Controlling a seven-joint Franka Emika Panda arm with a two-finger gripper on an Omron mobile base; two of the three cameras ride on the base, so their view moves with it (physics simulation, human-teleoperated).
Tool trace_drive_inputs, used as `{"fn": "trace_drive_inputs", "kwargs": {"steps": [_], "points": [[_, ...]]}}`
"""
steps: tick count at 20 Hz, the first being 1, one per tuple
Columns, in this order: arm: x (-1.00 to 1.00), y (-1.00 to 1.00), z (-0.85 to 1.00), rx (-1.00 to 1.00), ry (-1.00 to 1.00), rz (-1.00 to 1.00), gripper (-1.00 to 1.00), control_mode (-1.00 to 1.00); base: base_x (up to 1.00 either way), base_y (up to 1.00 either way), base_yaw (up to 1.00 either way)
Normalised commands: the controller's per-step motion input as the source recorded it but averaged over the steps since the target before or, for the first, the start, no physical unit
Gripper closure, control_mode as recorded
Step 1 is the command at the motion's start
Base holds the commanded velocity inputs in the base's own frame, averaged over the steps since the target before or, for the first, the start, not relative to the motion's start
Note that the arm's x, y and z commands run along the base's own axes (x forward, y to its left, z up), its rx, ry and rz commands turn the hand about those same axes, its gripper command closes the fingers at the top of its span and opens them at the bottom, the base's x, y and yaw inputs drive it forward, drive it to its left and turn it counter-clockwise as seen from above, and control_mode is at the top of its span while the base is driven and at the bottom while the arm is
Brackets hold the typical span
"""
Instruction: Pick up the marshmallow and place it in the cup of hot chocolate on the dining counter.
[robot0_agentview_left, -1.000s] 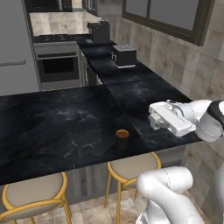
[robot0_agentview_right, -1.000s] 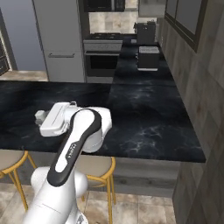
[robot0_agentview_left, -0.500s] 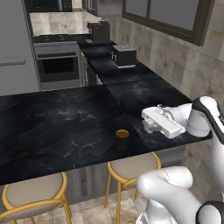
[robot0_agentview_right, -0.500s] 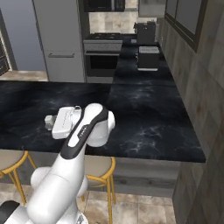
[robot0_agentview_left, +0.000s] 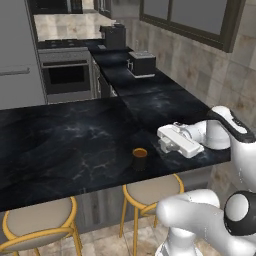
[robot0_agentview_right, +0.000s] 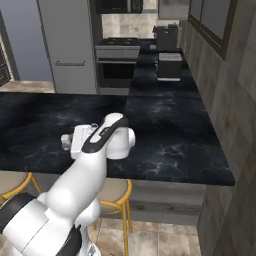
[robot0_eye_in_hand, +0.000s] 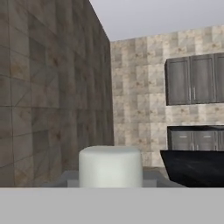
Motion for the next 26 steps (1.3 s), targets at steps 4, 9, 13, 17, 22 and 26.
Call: {"fn": "trace_drive_inputs", "kwargs": {"steps": [4, 9, 13, 17, 22, 26], "points": [[0.31, 0.04, -0.23, 0.00, 0.00, 0.00, 1.00, -1.00, 0.00, 0.00, 0.00], [0.31, 0.06, -0.32, -0.01, 0.00, 0.00, 1.00, -1.00, 0.00, 0.00, 0.00], [0.36, 0.04, -0.39, 0.00, 0.00, 0.00, 1.00, -1.00, 0.00, 0.00, 0.00], [0.45, 0.05, -0.28, 0.00, 0.00, 0.00, 1.00, -1.00, 0.00, 0.00, 0.00], [0.44, 0.08, -0.17, -0.03, 0.00, 0.00, 1.00, -1.00, 0.00, 0.00, 0.00], [0.24, 0.04, -0.20, -0.02, 0.00, 0.00, 1.00, -1.00, 0.00, 0.00, 0.00]]}}
